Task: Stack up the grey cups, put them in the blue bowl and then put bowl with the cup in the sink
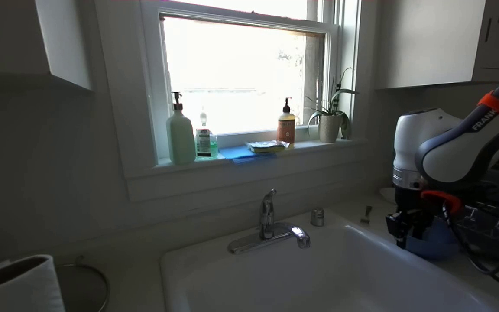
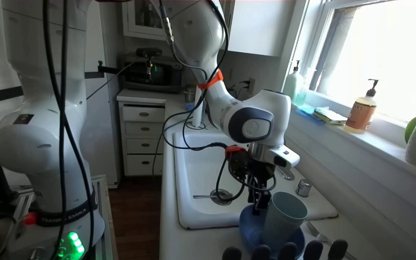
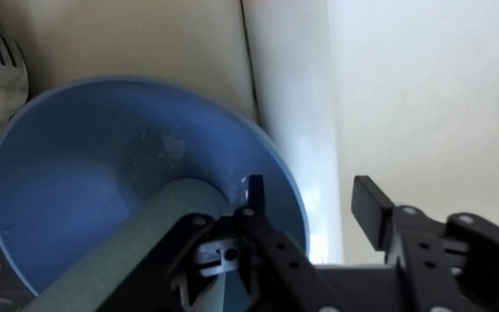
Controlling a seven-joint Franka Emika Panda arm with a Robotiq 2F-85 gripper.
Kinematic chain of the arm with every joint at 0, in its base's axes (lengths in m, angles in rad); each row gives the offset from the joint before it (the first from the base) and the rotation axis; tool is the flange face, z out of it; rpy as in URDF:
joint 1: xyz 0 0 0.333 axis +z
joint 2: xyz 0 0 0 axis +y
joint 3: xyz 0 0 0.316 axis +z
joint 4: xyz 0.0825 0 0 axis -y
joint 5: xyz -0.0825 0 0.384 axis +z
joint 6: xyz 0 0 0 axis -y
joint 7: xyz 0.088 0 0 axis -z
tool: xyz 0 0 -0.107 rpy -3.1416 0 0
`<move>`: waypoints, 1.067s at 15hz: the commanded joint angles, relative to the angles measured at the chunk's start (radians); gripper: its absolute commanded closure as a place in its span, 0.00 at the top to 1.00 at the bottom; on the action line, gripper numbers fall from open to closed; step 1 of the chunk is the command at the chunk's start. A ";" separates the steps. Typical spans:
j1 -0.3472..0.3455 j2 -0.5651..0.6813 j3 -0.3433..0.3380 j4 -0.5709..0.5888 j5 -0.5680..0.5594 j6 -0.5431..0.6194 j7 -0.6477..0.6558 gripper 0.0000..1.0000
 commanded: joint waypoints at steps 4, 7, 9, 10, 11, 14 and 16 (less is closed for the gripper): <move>-0.001 0.011 -0.013 -0.024 0.016 0.055 -0.044 0.35; 0.000 0.014 -0.016 -0.019 0.013 0.053 -0.049 0.11; 0.001 0.016 -0.019 -0.016 0.009 0.051 -0.049 0.01; 0.001 0.016 -0.023 -0.016 0.007 0.053 -0.047 0.00; 0.002 0.018 -0.026 -0.011 0.004 0.054 -0.043 0.00; 0.002 0.020 -0.031 -0.005 0.002 0.053 -0.036 0.01; 0.005 0.019 -0.034 -0.002 -0.007 0.053 -0.028 0.01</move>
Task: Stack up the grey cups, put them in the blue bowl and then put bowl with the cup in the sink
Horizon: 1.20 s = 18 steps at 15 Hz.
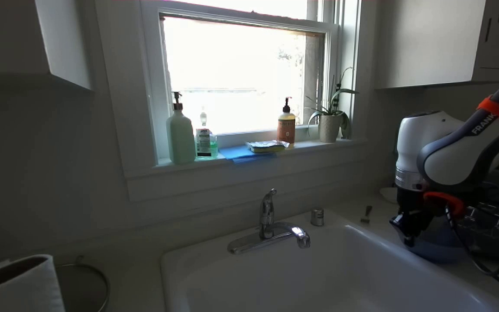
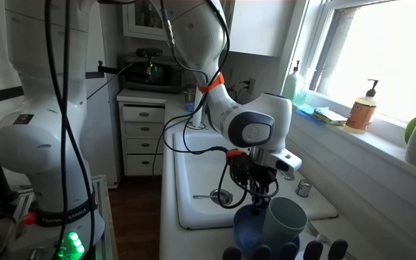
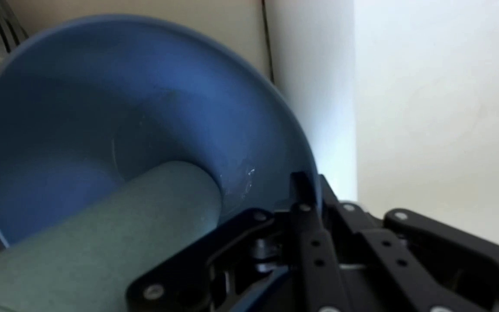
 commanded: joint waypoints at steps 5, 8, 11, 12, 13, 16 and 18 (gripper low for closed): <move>0.026 -0.006 -0.019 0.013 -0.069 -0.024 0.035 0.01; 0.055 -0.025 -0.019 0.015 -0.153 -0.060 0.070 0.01; 0.088 -0.049 -0.007 0.016 -0.238 -0.100 0.101 0.01; 0.098 -0.054 -0.002 0.017 -0.260 -0.113 0.111 0.01; 0.107 -0.059 0.004 0.019 -0.279 -0.128 0.118 0.01; 0.130 -0.074 0.036 0.017 -0.300 -0.156 0.112 0.01; 0.142 -0.083 0.061 0.015 -0.298 -0.170 0.098 0.01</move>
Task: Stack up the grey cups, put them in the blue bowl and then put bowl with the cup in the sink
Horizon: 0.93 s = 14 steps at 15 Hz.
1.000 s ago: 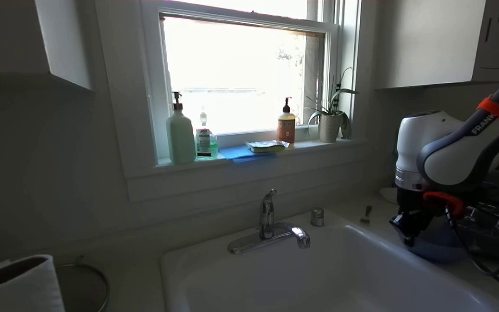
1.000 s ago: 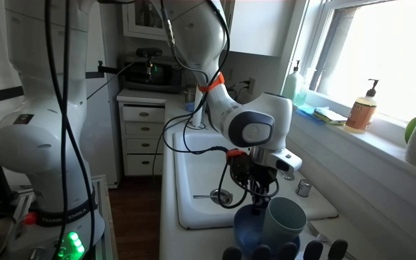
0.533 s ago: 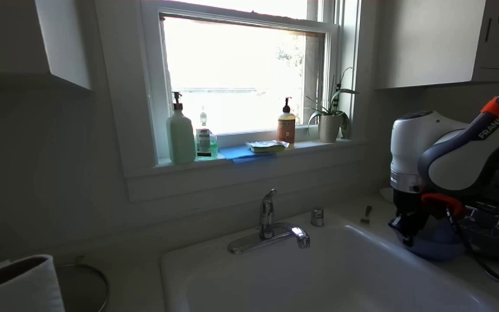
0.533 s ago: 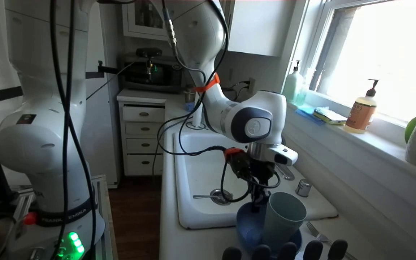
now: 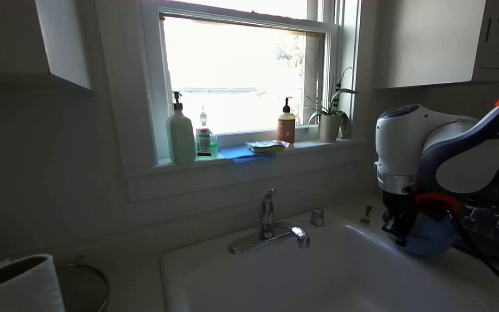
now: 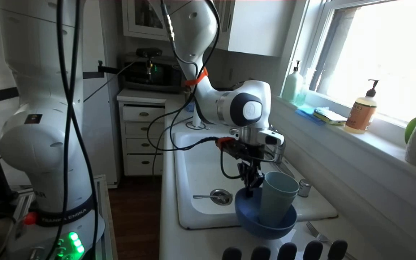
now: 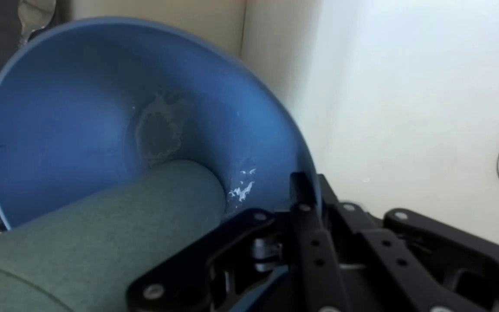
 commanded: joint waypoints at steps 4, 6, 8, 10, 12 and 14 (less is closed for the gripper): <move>0.051 -0.041 0.087 -0.009 -0.025 -0.056 -0.003 0.01; 0.071 -0.034 0.115 -0.009 -0.024 -0.056 0.000 0.01; 0.089 -0.024 0.139 -0.010 -0.022 -0.055 0.001 0.01; 0.101 -0.011 0.155 -0.004 -0.019 -0.046 0.010 0.01; 0.096 -0.003 0.155 -0.004 -0.001 -0.037 -0.002 0.05; 0.099 0.000 0.158 -0.004 -0.001 -0.037 -0.002 0.05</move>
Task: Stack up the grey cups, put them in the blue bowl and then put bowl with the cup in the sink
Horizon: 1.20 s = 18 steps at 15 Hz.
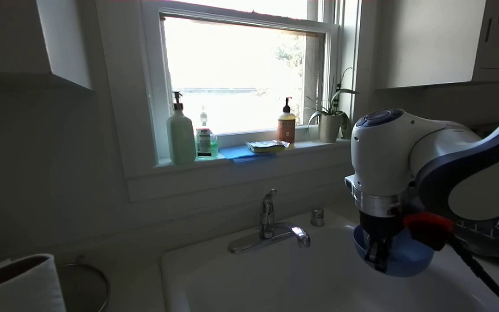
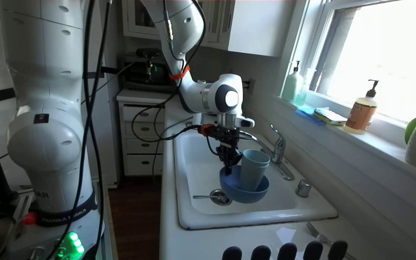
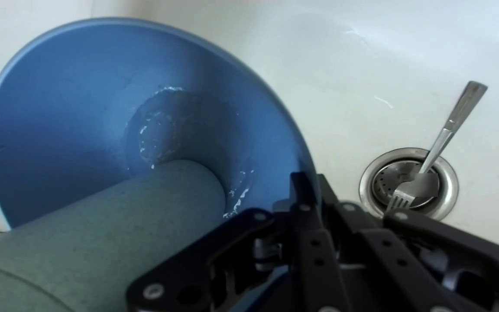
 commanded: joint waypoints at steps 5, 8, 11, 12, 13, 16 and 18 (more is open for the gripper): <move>0.008 0.025 0.003 -0.003 -0.027 0.027 0.021 0.01; 0.020 0.074 0.005 0.001 -0.036 0.090 0.023 0.01; 0.042 0.145 -0.003 0.011 -0.026 0.177 0.021 0.01; 0.052 0.170 -0.010 0.023 -0.028 0.193 0.021 0.01; 0.058 0.199 -0.019 0.031 -0.026 0.204 0.016 0.01; 0.077 0.266 -0.039 0.052 -0.013 0.245 -0.006 0.01; 0.098 0.302 -0.063 0.068 -0.018 0.273 -0.005 0.01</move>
